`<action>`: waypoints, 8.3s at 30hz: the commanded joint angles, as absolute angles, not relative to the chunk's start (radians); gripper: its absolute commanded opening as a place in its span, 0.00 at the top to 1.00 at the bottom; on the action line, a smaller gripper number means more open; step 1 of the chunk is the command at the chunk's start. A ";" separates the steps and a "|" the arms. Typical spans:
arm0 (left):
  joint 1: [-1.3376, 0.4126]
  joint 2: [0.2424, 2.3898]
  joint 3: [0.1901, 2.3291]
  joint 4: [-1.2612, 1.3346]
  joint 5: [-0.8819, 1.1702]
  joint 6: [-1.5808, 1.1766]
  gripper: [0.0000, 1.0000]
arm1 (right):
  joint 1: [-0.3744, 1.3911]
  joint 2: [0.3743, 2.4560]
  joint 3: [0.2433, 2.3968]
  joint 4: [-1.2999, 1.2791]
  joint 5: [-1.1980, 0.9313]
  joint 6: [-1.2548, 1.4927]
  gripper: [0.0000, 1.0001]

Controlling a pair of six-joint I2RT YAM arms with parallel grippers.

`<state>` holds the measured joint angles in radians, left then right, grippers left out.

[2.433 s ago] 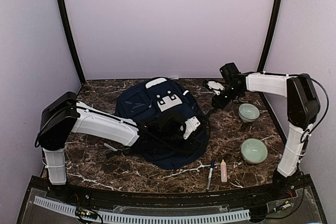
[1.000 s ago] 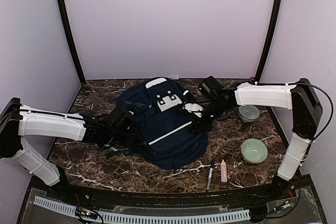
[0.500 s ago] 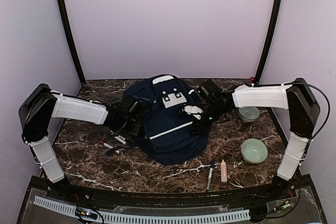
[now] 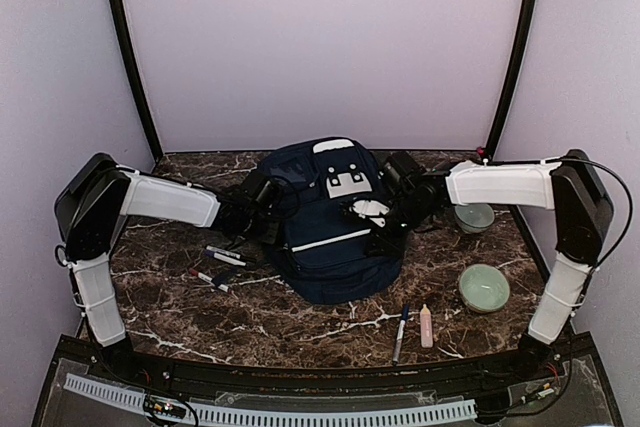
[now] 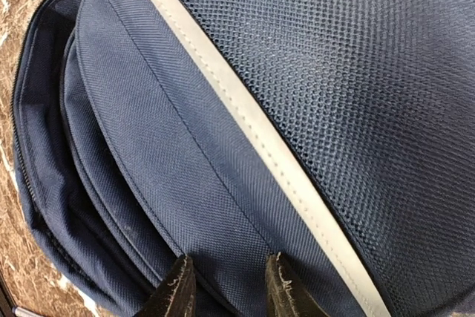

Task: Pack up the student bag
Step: Adjust the student bag at the center of the board, then pick up the pen from the center of the board, then pick up the upper front pocket of the student bag, then place the pen in the upper front pocket of the bag.

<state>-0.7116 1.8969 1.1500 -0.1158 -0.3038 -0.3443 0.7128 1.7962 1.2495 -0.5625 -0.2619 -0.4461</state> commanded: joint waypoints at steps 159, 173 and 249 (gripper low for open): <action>-1.122 1.859 1.335 -0.216 -0.352 0.348 0.42 | 0.417 1.387 0.994 -0.796 -0.602 -0.523 0.97; -1.109 1.902 1.272 -0.150 -0.417 0.435 0.45 | 0.417 1.375 0.977 -0.775 -0.591 -0.516 0.96; -0.875 1.529 1.278 0.090 -0.131 0.227 1.00 | 0.960 1.734 1.548 -0.935 0.124 -0.783 0.98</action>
<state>-0.8856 1.6169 1.2732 -0.0570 -0.1642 0.2672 0.9295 1.7691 1.5841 -0.9234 0.1017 -0.7750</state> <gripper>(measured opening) 0.035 0.056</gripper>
